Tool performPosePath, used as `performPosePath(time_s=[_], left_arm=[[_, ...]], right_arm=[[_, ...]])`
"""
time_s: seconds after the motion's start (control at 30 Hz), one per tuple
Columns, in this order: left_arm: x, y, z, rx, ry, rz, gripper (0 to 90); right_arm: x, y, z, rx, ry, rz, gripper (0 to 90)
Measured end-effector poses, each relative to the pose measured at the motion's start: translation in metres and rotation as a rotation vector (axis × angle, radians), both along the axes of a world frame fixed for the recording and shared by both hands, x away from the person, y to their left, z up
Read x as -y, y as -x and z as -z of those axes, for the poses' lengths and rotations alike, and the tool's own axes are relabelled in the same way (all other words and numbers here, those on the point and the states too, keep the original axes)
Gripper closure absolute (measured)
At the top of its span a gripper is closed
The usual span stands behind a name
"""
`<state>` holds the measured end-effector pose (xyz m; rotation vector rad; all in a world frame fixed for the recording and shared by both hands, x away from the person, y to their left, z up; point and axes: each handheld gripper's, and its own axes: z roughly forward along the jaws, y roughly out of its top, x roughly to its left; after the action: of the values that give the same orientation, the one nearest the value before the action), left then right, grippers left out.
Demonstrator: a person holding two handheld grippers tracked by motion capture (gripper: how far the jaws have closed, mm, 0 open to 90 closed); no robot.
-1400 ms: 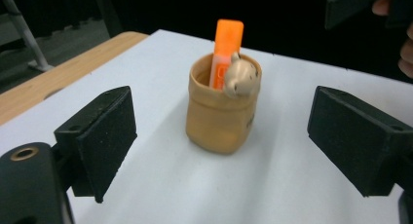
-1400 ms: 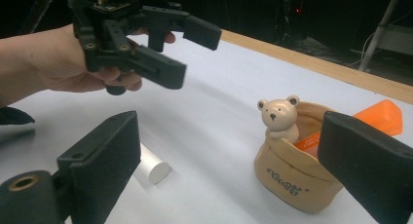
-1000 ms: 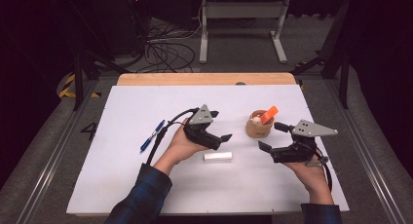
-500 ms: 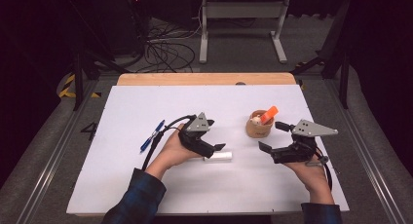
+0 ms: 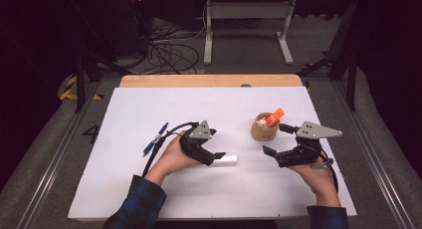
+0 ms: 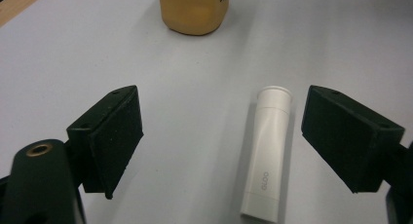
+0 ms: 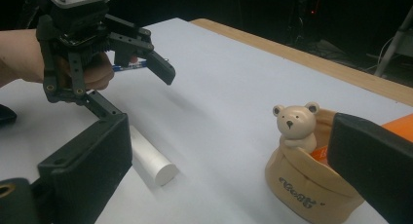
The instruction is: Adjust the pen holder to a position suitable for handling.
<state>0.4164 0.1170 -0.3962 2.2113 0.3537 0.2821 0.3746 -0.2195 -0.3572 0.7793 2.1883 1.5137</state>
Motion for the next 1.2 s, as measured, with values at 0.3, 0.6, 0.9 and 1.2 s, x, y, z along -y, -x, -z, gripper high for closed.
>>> performPosePath(time_s=[0.3,0.6,0.9,1.2], left_arm=[[-0.001,0.002,0.004,-0.012,-0.042,0.02,17.9],[0.003,0.0,0.012,-0.024,-0.104,0.095,28.1],[0.004,0.001,0.019,-0.083,-0.146,0.163,39.2],[0.006,0.0,0.026,-0.107,-0.181,0.177,48.4]], right_arm=[[-0.003,0.0,0.001,-0.001,0.034,-0.02,3.4],[-0.003,0.001,0.0,-0.007,0.04,-0.044,5.5],[-0.004,0.001,0.002,-0.022,0.05,-0.054,5.9],[-0.006,0.001,0.002,-0.022,0.045,-0.066,6.7]])
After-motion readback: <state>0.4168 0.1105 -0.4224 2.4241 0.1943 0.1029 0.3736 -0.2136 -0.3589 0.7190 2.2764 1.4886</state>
